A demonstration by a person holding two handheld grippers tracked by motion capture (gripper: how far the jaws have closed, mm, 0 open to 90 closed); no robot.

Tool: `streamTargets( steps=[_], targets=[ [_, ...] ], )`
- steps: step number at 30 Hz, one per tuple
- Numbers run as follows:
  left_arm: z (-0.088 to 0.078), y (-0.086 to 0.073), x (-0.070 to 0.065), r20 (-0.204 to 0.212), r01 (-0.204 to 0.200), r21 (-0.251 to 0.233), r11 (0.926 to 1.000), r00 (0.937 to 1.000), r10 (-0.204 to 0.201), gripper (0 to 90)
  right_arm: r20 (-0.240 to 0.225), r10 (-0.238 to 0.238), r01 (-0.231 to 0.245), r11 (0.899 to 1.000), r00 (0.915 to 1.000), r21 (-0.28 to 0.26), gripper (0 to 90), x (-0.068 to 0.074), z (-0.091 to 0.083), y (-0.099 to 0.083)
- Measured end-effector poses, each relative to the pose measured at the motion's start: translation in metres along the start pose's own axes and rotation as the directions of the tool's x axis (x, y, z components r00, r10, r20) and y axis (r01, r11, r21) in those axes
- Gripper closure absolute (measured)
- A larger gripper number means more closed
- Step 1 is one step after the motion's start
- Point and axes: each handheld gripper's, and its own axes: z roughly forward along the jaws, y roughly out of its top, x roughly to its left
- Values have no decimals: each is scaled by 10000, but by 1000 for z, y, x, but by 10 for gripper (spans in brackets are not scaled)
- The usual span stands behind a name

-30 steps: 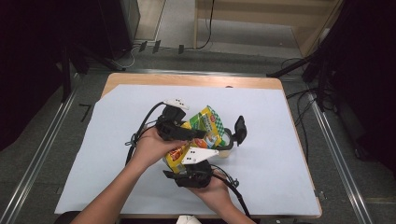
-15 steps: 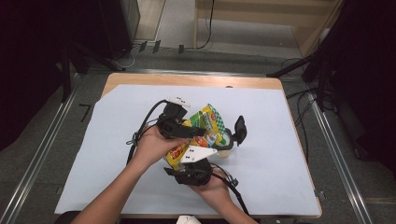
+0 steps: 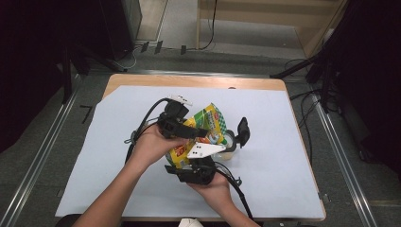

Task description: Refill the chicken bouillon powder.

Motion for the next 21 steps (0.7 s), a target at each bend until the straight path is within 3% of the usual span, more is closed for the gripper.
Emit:
streamTargets(
  steps=[7,11,15,21],
  targets=[
    [-5,-6,1,36,-120,117,9999,9999,120,540,-17,48,-48,10000,10000,-20,644,1,0,-2],
    [-5,-6,3,-16,-127,130,9998,9999,127,639,44,-19,19,10000,10000,12,644,0,0,-3],
    [-6,-5,0,-210,-259,59,9996,9994,260,732,163,-250,247,9995,9996,191,640,0,1,-3],
    [-8,-3,-5,-382,-360,116,9993,9986,364,807,-197,-954,963,9940,9952,511,586,3,4,-2]
  ],
)
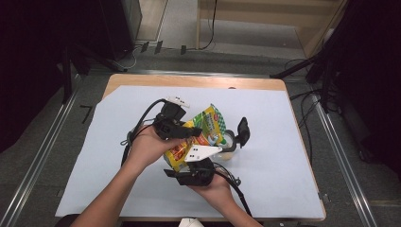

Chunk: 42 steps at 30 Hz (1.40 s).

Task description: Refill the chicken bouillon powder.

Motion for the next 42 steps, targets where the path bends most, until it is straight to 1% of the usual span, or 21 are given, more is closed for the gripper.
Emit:
streamTargets(
  steps=[3,6,7,9,10,12,14,19,21,24,25,27,28,29,30,34,38,40,42],
  targets=[
    [2,1,-1,-56,-8,164,9999,10000,9,822,138,-378,374,9989,9992,284,573,4,3,0],
    [4,1,-1,-76,20,150,9999,10000,-19,836,243,-499,489,9979,9985,426,571,5,4,0],
    [4,1,-1,-71,56,133,9999,10000,-55,837,294,-604,590,9972,9977,448,573,5,5,0],
    [5,2,-1,-59,49,116,9999,10000,-48,838,434,-712,689,9962,9965,527,618,5,5,1],
    [5,2,0,-44,52,77,10000,10000,-52,838,565,-801,768,9954,9952,579,630,5,4,1],
    [6,3,0,8,95,-47,9999,10000,-95,831,685,-792,752,9955,9945,582,643,4,4,2],
    [7,4,0,33,141,-107,9998,9999,-141,819,749,-672,637,9968,9949,489,652,3,3,2],
    [8,7,1,197,110,-205,9997,9998,-106,775,672,-375,358,9990,9970,261,657,4,1,3],
    [8,8,2,276,87,-160,9998,9996,-83,739,657,-341,331,9993,9973,162,658,3,1,4],
    [9,10,5,372,265,-139,9996,9990,-259,713,585,-200,197,9998,9981,52,660,1,0,5],
    [9,10,7,346,413,-201,9989,9986,-405,711,594,-189,190,9998,9981,-9,661,0,-1,5],
    [9,11,9,268,600,-238,9979,9979,-594,703,527,6,-1,10000,9986,-88,661,-1,-2,6],
    [9,11,10,291,602,-242,9979,9978,-595,684,455,119,-112,9998,9989,-162,661,-3,-2,7],
    [9,11,11,419,659,-216,9976,9970,-650,662,445,164,-157,9998,9989,-155,661,-3,-3,7],
    [9,10,11,455,733,-202,9971,9963,-723,629,486,159,-152,9998,9987,-156,661,-4,-3,8],
    [8,10,11,439,737,-230,9970,9964,-726,613,432,304,-296,9994,9986,-196,663,-5,-4,9],
    [8,11,12,556,871,-204,9960,9948,-859,566,281,738,-727,9966,9969,-376,666,-5,-5,9],
    [8,11,13,604,980,-209,9950,9935,-966,566,335,780,-765,9961,9964,-442,665,-3,-6,11],
    [9,12,13,520,963,-160,9952,9941,-954,571,355,801,-785,9959,9962,-459,664,-4,-6,11]
  ],
)
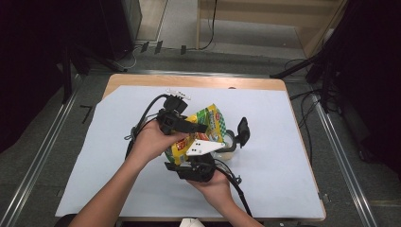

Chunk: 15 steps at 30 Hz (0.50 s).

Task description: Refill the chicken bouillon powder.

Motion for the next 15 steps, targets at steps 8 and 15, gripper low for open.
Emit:
streamTargets(
  steps=[8,15],
  targets=[
    [2,3,-3,-431,-221,78,9997,9988,224,714,28,-459,458,9987,9989,230,637,-1,-1,1],
    [2,2,-5,-519,-413,155,9990,9978,421,737,179,-1100,1088,9923,9938,598,656,2,2,0]
  ],
)
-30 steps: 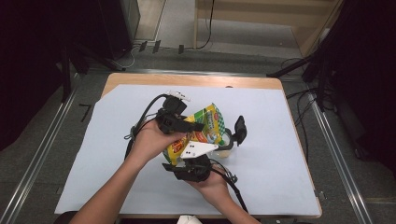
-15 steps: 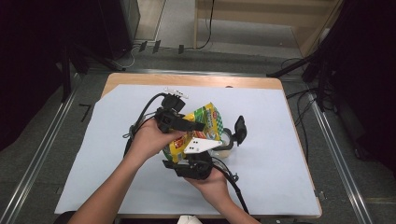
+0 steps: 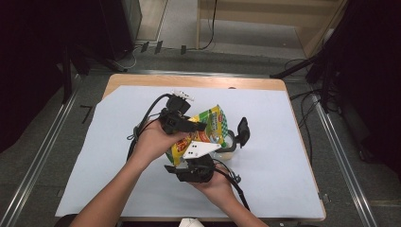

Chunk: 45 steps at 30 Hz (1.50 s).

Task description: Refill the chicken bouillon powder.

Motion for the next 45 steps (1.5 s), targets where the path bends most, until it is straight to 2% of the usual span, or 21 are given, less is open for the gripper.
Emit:
streamTargets(
  steps=[4,8,13,19,24,29,34,45],
  targets=[
    [0,1,-1,7,62,-87,9999,10000,-62,735,138,-22,22,10000,9999,23,668,-1,0,1],
    [1,5,-2,12,26,-53,10000,10000,-26,719,-10,374,-375,9990,9993,-235,672,-2,-2,2],
    [0,11,-3,39,-11,33,10000,10000,11,705,-161,584,-591,9970,9982,-496,672,-4,-4,4],
    [-5,14,3,355,363,-95,9993,9987,-360,671,-292,627,-644,9961,9976,-611,673,-5,-5,9],
    [-8,12,-1,352,54,-303,9995,9994,-43,595,-270,801,-817,9945,9964,-652,675,-6,-4,11],
    [-9,12,-2,403,18,-465,9989,9992,1,569,-227,928,-943,9924,9954,-784,676,-7,-4,11],
    [-3,12,-5,275,-126,-306,9995,9995,135,589,-239,1211,-1228,9882,9923,-919,677,-7,-3,6],
    [1,15,-2,630,131,-87,9999,9979,-125,580,-208,1242,-1256,9875,9920,-950,678,-8,-7,5]
  ],
)
